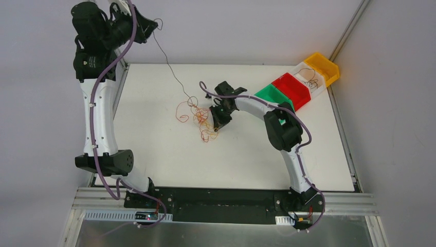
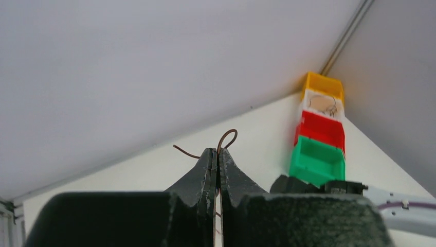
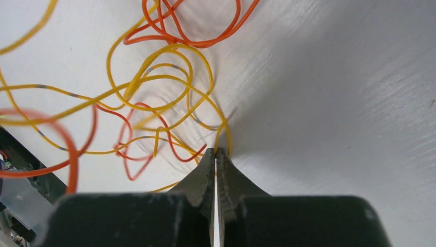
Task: Untangle the cables
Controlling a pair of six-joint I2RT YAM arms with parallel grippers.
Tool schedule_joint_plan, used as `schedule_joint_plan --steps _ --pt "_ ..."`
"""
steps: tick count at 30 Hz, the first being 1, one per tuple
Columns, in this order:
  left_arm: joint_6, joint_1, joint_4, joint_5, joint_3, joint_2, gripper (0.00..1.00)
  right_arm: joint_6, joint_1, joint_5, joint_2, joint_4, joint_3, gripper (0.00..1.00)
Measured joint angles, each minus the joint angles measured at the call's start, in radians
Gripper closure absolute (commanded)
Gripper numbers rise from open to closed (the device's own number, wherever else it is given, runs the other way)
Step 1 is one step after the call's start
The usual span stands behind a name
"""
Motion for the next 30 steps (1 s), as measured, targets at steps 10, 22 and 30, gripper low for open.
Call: schedule_joint_plan --steps 10,22,30 --pt "-0.106 0.034 0.169 -0.143 0.257 0.073 1.0 -0.002 0.0 -0.006 -0.023 0.0 -0.038 1.0" --pt "-0.075 0.035 0.363 -0.433 0.38 0.095 1.0 -0.022 0.0 -0.018 -0.086 -0.003 -0.143 1.0" --pt "-0.113 0.041 0.403 -0.367 0.188 0.011 1.0 -0.094 -0.007 -0.02 -0.108 -0.04 -0.16 0.91"
